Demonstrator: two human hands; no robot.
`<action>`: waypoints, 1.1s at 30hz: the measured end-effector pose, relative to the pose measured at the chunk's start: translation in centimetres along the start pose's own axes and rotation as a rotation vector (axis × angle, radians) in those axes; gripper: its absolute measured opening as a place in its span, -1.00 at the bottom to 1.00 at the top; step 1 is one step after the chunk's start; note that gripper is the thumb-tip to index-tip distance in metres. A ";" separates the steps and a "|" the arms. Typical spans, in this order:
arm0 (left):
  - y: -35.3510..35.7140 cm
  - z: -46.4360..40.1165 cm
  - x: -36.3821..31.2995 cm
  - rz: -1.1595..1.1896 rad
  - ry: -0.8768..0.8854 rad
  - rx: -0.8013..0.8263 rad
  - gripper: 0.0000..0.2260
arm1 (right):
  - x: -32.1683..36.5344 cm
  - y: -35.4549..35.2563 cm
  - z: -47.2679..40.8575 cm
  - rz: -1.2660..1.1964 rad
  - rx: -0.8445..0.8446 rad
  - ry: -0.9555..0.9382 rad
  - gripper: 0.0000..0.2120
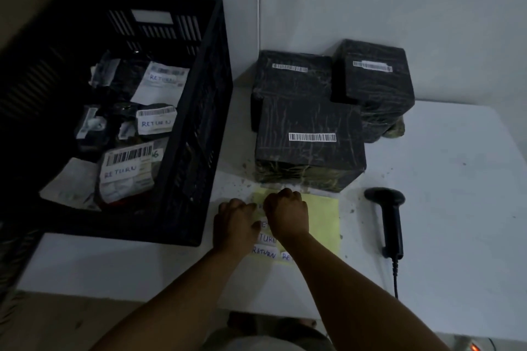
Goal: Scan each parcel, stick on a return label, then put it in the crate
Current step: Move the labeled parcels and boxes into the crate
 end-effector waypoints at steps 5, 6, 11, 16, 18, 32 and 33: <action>0.1 -0.5 0.0 0.013 -0.007 0.064 -0.57 | -0.6 -0.5 0.2 -0.076 -0.047 -0.044 -0.80; 0.2 -0.6 0.0 0.017 -0.007 0.070 -0.57 | -0.8 -0.9 0.3 -0.125 -0.072 -0.044 -0.81; -0.2 -0.4 -0.1 0.031 -0.007 0.050 -0.61 | -3.1 -3.9 1.6 -0.475 -0.266 0.041 -0.92; -1.1 0.3 -0.2 0.194 -0.026 0.001 -0.78 | -3.1 -6.4 3.6 -0.600 -0.297 -0.037 -0.95; -2.3 0.6 -0.9 0.261 -0.002 -0.066 -0.80 | -3.1 -7.9 4.0 -0.619 -0.338 -0.058 -0.93; -15.6 -2.3 -12.2 0.747 0.427 -0.349 -0.82 | -1.5 -19.2 1.2 -0.664 -0.371 -0.233 -0.82; -15.7 -2.6 -12.2 0.767 0.400 -0.346 -0.86 | -1.7 -19.4 1.0 -0.662 -0.357 -0.214 -0.80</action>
Point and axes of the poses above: each hand's wrist, its own z-axis away from the middle knuckle, its own y-axis out of the palm, x = y × z, the point moved 7 cm from there along -z, towards the middle knuckle, and after that the axes turned 6 degrees about -z, right-handed, at the moved point
